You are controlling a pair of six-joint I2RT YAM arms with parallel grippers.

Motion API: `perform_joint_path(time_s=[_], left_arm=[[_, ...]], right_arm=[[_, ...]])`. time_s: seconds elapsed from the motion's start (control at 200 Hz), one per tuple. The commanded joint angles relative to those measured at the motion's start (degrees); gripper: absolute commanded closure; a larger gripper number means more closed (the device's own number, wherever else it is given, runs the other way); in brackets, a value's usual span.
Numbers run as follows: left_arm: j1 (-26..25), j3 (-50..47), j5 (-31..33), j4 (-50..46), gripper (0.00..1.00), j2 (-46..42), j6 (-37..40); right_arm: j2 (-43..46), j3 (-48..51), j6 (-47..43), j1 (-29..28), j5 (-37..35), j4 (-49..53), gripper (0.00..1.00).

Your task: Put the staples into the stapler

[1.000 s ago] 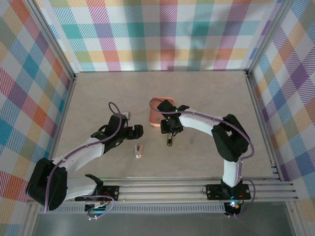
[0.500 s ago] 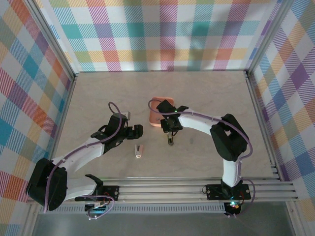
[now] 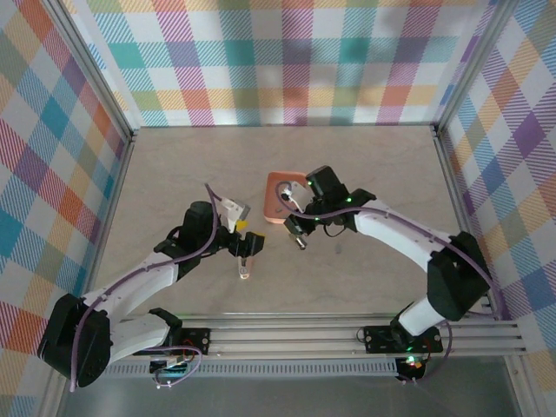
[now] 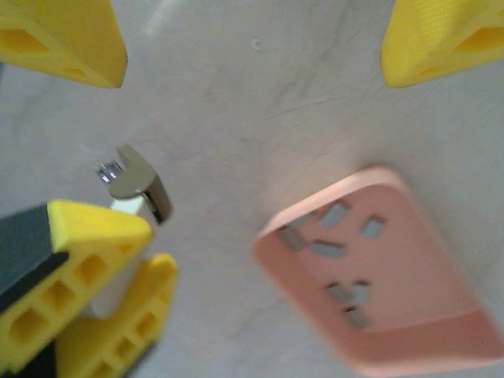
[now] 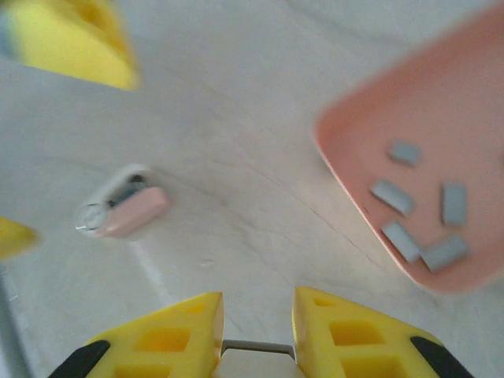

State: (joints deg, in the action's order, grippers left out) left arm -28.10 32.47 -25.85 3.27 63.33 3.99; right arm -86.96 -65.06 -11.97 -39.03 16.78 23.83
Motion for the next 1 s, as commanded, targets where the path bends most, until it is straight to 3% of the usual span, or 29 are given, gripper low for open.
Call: perform_joint_path(time_s=[0.0, 0.1, 0.355, 0.69, 0.995], left_arm=[[-0.56, 2.76, -13.29, -2.34, 0.19, 0.09, 15.93], [-0.56, 3.88, -19.35, -3.43, 0.25, 1.43, 21.92], [-0.81, 2.90, -23.33, 7.76, 0.29, 4.39, 21.06], [-3.37, 4.17, -24.65, 11.38, 0.36, 8.26, 22.25], [-4.60, 4.62, -25.18, 13.75, 0.48, 9.13, 21.08]], right_arm=[[1.02, -1.91, -15.96, 0.16, 14.87, 1.92, 0.77], [0.36, -4.09, -21.17, 0.08, 21.18, 5.15, 0.77], [0.49, -6.03, -27.58, 0.07, 29.00, 8.43, 0.77], [0.26, -7.54, -27.68, 0.01, 29.37, 8.31, 0.79], [-0.93, -9.03, -27.50, -0.12, 29.01, 9.24, 0.79]])
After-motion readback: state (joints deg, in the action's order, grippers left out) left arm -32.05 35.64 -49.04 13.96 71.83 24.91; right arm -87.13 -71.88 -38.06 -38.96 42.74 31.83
